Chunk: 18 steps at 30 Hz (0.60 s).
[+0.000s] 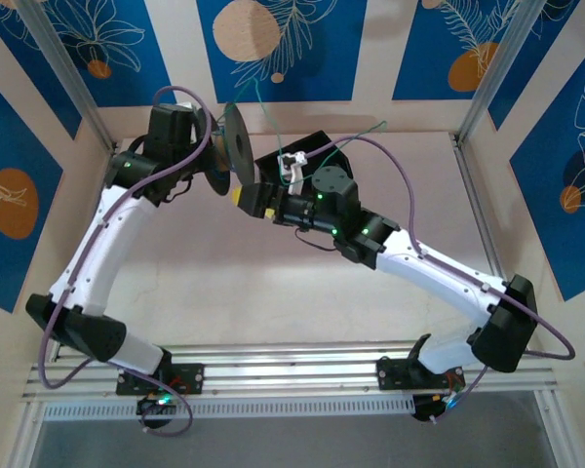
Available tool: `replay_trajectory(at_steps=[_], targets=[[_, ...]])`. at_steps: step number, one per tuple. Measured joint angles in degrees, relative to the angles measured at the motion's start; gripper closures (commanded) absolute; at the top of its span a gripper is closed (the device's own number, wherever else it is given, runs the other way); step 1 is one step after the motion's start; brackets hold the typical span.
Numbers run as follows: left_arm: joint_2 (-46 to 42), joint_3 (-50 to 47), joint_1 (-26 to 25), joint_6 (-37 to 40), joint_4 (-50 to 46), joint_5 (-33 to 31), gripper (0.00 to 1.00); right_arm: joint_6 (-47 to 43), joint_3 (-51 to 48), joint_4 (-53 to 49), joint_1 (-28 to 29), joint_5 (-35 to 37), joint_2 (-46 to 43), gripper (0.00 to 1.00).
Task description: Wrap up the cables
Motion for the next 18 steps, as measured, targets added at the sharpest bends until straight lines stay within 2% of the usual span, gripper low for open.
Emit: replay_trajectory(at_steps=[5, 9, 18], targets=[[-6.1, -4.8, 0.0, 4.7, 3.5, 1.2, 1.0, -4.6, -0.2, -8.1, -2.0, -3.0, -4.4, 0.08], [-10.3, -8.9, 0.0, 6.4, 6.2, 4.8, 1.0, -7.1, -0.2, -14.4, -5.5, -1.7, -6.6, 0.07], [-11.1, -9.8, -0.2, 7.0, 7.5, 9.6, 1.0, -10.3, 1.7, -27.7, -7.6, 2.1, -3.4, 0.05]])
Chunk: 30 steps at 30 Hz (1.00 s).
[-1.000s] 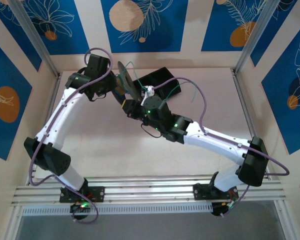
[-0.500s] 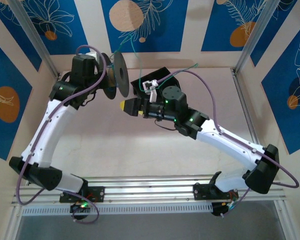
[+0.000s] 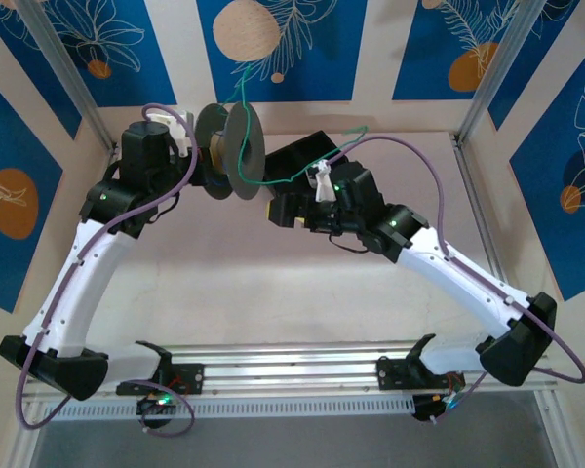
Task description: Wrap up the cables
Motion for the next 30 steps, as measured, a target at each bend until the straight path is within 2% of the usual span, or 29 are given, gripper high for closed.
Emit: replay_trajectory(at_steps=[5, 8, 13, 18, 21, 24, 30], targets=[[-0.3, -0.3, 0.0, 0.2, 0.0, 0.2, 1.0, 0.0, -0.9, -3.1, -2.0, -0.6, 0.7, 0.05], [-1.3, -1.2, 0.0, 0.5, 0.1, -1.0, 1.0, 0.2, -4.7, -1.2, -3.6, -3.8, -2.3, 0.06], [-4.2, -5.2, 0.0, 1.1, 3.2, -4.9, 1.0, 3.4, -13.5, 7.2, -6.0, -12.5, -11.5, 0.07], [-6.3, -10.0, -0.1, 1.8, 9.3, -9.9, 1.0, 10.8, -20.7, 21.1, -5.9, -22.2, -17.6, 0.1], [-6.3, -12.3, -0.1, 3.4, 13.6, -12.3, 1.0, 11.9, -21.0, 22.9, -5.2, -24.6, -20.0, 0.14], [-6.3, -13.9, -0.1, 5.8, 16.1, -13.8, 1.0, 8.8, -15.9, 17.1, -4.1, -24.7, -21.9, 0.17], [-6.6, -16.0, -0.2, 11.0, 18.7, -13.8, 1.0, -2.6, 6.8, 1.5, -4.2, -20.2, -20.1, 0.18]])
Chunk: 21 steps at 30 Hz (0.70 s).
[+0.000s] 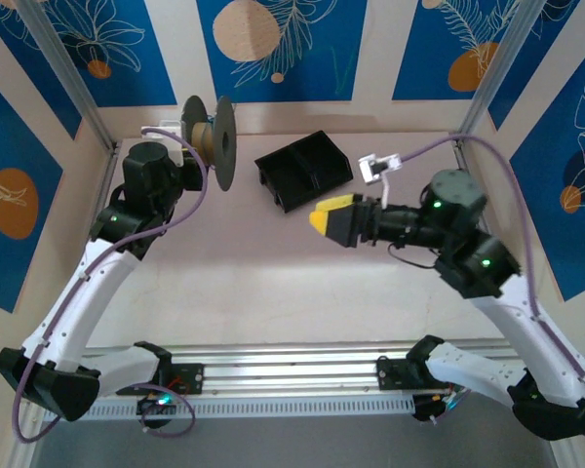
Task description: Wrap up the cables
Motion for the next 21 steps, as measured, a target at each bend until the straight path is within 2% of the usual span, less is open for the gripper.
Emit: replay_trajectory(at_steps=[2, 6, 13, 21], targets=[[-0.3, -0.3, 0.0, 1.6, -0.8, 1.5, 1.0, -2.9, 5.5, -4.4, -1.3, 1.9, 1.2, 0.19], [-1.0, -0.5, -0.1, 4.4, -3.8, 5.8, 1.0, -6.8, 13.0, -12.6, -7.7, 3.8, 5.8, 0.21], [-7.5, -5.8, -0.6, 6.4, -7.0, 11.2, 1.0, -11.8, 18.5, -22.0, -19.6, 2.1, 20.2, 0.25], [-8.7, -6.2, -0.7, 9.1, -12.7, 17.2, 1.0, -22.2, 27.8, -31.5, -25.4, 3.3, 35.5, 0.26]])
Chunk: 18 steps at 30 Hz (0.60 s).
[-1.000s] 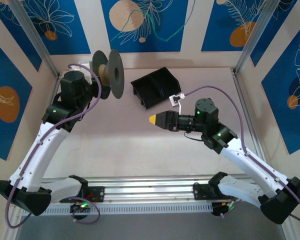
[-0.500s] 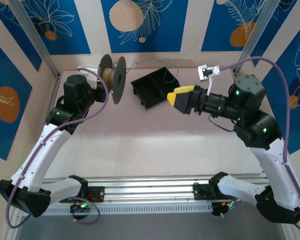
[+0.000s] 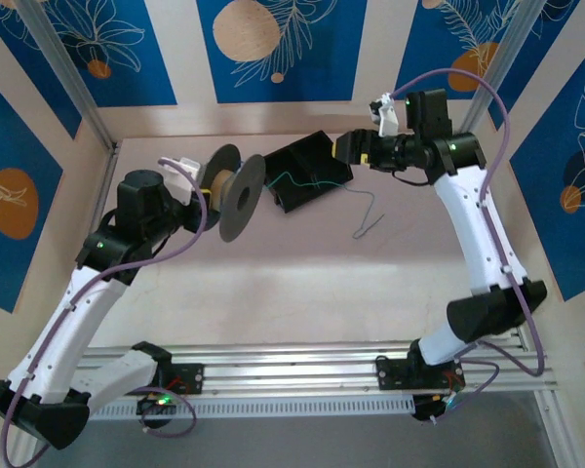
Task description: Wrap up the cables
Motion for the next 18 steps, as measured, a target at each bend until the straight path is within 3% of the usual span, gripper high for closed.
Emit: replay_trajectory(at_steps=[5, 11, 18], targets=[[0.3, -0.4, -0.1, 1.3, -2.1, 2.1, 1.0, -8.4, 7.2, -5.7, -0.7, 0.7, 8.5, 0.28], [0.3, -1.0, -0.1, 2.4, -2.8, 2.9, 1.0, -19.6, 7.4, -10.6, -1.2, 4.8, 15.8, 0.35], [0.2, -1.0, -0.1, 3.0, -2.8, 3.0, 1.0, -24.8, 10.8, -14.3, -3.9, 6.9, 23.9, 0.38]])
